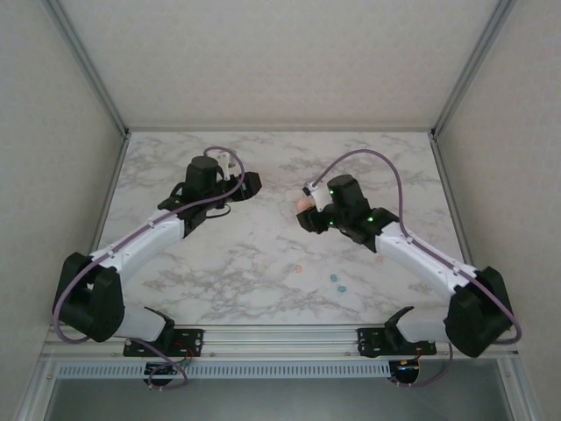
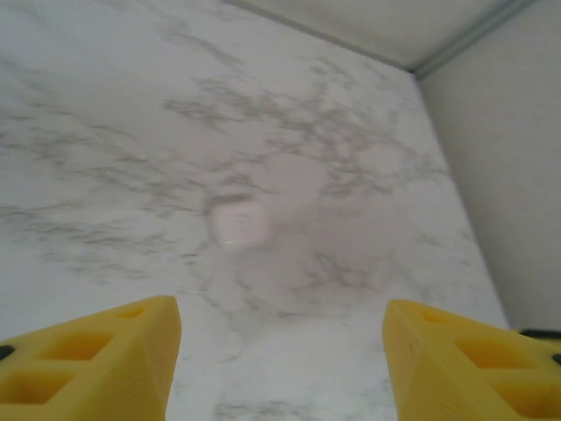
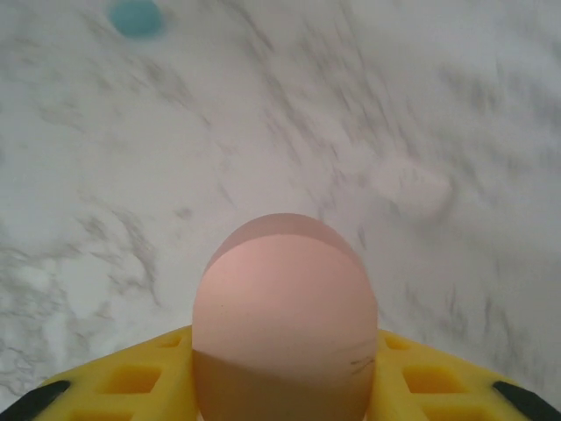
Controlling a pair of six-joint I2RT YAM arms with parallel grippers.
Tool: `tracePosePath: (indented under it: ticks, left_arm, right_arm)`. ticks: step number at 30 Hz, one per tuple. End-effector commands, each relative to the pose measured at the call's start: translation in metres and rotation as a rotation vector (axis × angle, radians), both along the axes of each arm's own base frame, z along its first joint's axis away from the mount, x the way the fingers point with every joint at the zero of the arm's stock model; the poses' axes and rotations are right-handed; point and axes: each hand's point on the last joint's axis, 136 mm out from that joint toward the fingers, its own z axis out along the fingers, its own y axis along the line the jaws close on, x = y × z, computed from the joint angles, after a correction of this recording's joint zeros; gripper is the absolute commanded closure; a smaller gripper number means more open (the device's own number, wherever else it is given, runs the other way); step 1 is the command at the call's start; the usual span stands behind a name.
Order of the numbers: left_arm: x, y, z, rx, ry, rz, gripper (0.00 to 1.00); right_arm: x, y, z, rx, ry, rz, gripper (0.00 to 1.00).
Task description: Insert wireless bluetooth earbuds into charging case
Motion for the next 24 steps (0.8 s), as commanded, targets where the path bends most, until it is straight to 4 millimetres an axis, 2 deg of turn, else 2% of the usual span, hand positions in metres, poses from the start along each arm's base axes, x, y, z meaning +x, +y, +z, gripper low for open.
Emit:
tracePosePath:
  ticks: [1, 6, 12, 19, 24]
  left_arm:
    - [-0.026, -0.019, 0.048, -0.131, -0.082, -0.181, 0.38]
    - [-0.056, -0.029, 0.068, -0.171, -0.108, -0.317, 0.38]
    - [-0.083, -0.047, 0.065, -0.123, -0.074, -0.447, 0.38]
    - [-0.081, -0.067, 0.061, -0.123, -0.060, -0.477, 0.38]
    - [-0.077, -0.074, 0.054, -0.106, -0.039, -0.475, 0.40]
  right_arm:
    - [-0.004, 0.022, 0.030, 0.054, -0.213, 0.173, 0.59]
    - [-0.004, 0.029, 0.043, 0.053, -0.286, 0.220, 0.59]
    - [-0.010, 0.042, 0.054, 0.077, -0.328, 0.266, 0.59]
    - [-0.013, 0.046, 0.059, 0.086, -0.343, 0.282, 0.59]
    - [-0.015, 0.047, 0.059, 0.088, -0.344, 0.287, 0.59]
